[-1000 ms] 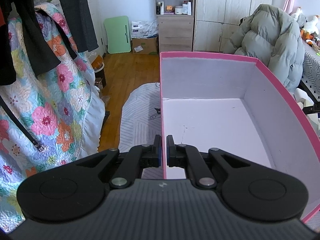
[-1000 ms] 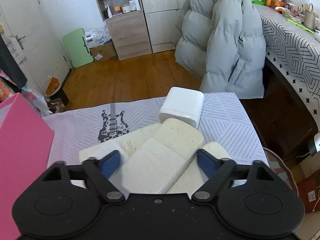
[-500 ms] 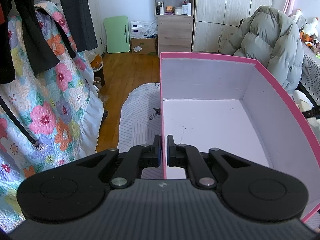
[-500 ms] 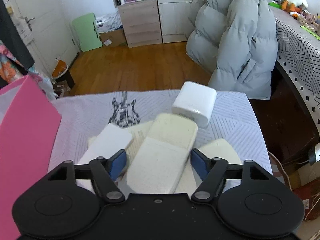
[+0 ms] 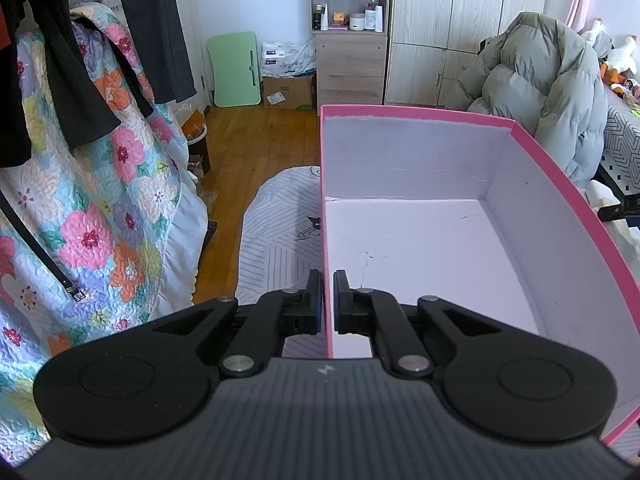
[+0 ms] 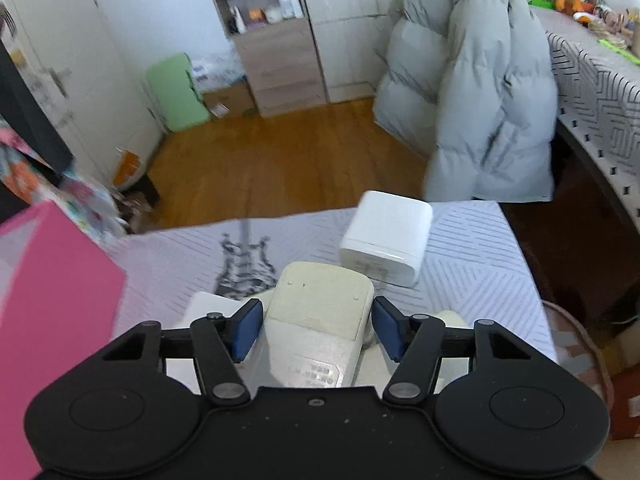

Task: Organize rigid objects
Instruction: 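Lift the cream remote into the pink box and open the right gripper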

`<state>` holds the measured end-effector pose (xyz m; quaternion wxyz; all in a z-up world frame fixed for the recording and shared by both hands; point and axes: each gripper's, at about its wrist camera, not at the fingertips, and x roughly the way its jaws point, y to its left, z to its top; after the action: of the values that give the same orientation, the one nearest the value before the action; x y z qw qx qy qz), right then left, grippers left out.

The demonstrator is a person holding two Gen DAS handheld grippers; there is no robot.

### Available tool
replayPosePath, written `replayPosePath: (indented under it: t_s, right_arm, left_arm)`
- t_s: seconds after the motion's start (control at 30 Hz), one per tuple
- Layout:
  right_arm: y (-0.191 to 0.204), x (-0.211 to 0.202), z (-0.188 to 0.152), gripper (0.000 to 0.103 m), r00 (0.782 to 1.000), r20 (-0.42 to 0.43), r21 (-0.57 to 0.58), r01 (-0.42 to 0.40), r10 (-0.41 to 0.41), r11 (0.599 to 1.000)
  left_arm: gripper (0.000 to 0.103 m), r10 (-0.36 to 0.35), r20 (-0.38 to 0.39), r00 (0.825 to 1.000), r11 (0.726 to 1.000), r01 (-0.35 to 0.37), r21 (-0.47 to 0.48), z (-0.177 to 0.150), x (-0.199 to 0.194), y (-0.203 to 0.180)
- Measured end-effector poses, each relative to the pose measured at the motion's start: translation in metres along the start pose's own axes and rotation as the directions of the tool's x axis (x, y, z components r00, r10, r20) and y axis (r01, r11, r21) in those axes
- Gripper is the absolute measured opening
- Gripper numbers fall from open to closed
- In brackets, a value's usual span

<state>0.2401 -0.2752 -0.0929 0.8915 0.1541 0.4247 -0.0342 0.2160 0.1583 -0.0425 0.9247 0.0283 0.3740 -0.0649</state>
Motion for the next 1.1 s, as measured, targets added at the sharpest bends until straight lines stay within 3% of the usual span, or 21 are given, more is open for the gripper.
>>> replayPosePath:
  t_s: [0.33,0.5,0.8,0.97,1.1]
  right_arm:
    - [0.019,-0.058,-0.015,0.058,0.985,0.116,-0.052,-0.124,0.129,0.991]
    - [0.041,-0.093,-0.028,0.058,0.962,0.175,-0.139,-0.185,0.208,0.973]
    - [0.077,-0.141,-0.027,0.058,0.924,0.247,-0.294,-0.216,0.292,0.931]
    - [0.102,-0.166,-0.013,0.058,0.870,0.290,-0.369,-0.282,0.398,0.885]
    - [0.128,-0.165,-0.003,0.058,0.815,0.242,-0.425,-0.399,0.527,0.813]
  left_arm:
    - [0.005,0.014,0.000,1.000,1.000,-0.014,0.007,0.000,-0.001,-0.002]
    - [0.005,0.021,-0.002,1.000,1.000,-0.021,0.010,0.000,-0.001,-0.003]
    - [0.006,0.026,-0.003,1.000,1.000,-0.026,0.004,0.000,0.000,-0.005]
    - [0.006,0.040,-0.014,0.999,0.999,-0.039,0.017,0.002,0.002,-0.007]
    - [0.005,0.042,-0.004,0.999,0.999,-0.042,0.022,0.001,0.001,-0.010]
